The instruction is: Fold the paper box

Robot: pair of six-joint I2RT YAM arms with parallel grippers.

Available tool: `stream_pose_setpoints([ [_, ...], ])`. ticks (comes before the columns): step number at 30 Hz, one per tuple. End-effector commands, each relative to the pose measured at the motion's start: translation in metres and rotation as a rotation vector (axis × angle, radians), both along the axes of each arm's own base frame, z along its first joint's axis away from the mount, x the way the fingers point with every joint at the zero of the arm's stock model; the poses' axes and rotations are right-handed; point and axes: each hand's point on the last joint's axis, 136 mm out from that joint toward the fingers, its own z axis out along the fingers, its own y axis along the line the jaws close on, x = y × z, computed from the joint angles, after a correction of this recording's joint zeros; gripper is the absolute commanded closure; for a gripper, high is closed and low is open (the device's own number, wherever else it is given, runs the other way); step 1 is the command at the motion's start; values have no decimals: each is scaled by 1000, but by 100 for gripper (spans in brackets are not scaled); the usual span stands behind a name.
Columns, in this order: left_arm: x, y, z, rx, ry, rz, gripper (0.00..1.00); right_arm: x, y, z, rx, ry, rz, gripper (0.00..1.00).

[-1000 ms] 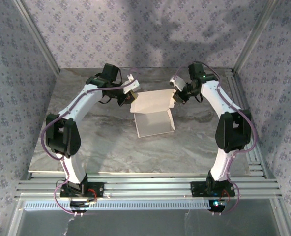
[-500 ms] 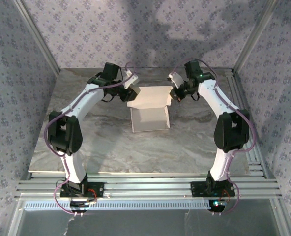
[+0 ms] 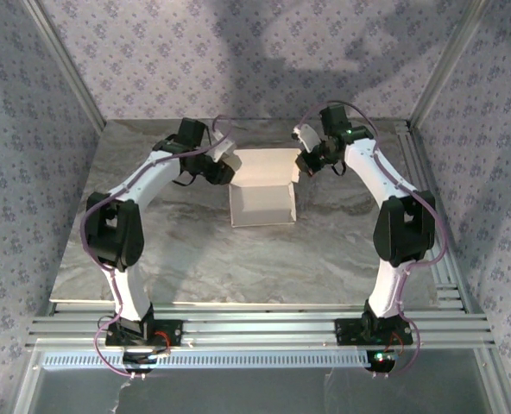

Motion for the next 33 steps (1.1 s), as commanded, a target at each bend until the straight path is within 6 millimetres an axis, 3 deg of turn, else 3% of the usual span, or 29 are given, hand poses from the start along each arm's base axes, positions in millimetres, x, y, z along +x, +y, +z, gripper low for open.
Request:
stream_pose_setpoints([
  [1,3,5,9,-31,-37,-21,62,1,1,3,6,5,20,100],
  [12,32,-2,-6,-48,-80,7,61,5,3,1,16,13,22,100],
  [15,49,7,-7,-10,-130,71,60,6,2,1,16,12,25,100],
  [16,56,11,-4,-17,-160,94,55,6,1,0,16,13,26,100],
  [19,71,16,9,-167,-187,103,51,5,1,0,16,13,47,100],
  [23,73,4,17,-380,-128,-39,51,4,1,0,36,20,64,100],
  [28,82,-7,12,-438,-104,-114,52,5,2,1,62,24,74,100],
  [33,91,-15,20,-466,-118,-151,52,11,1,3,79,20,71,100],
])
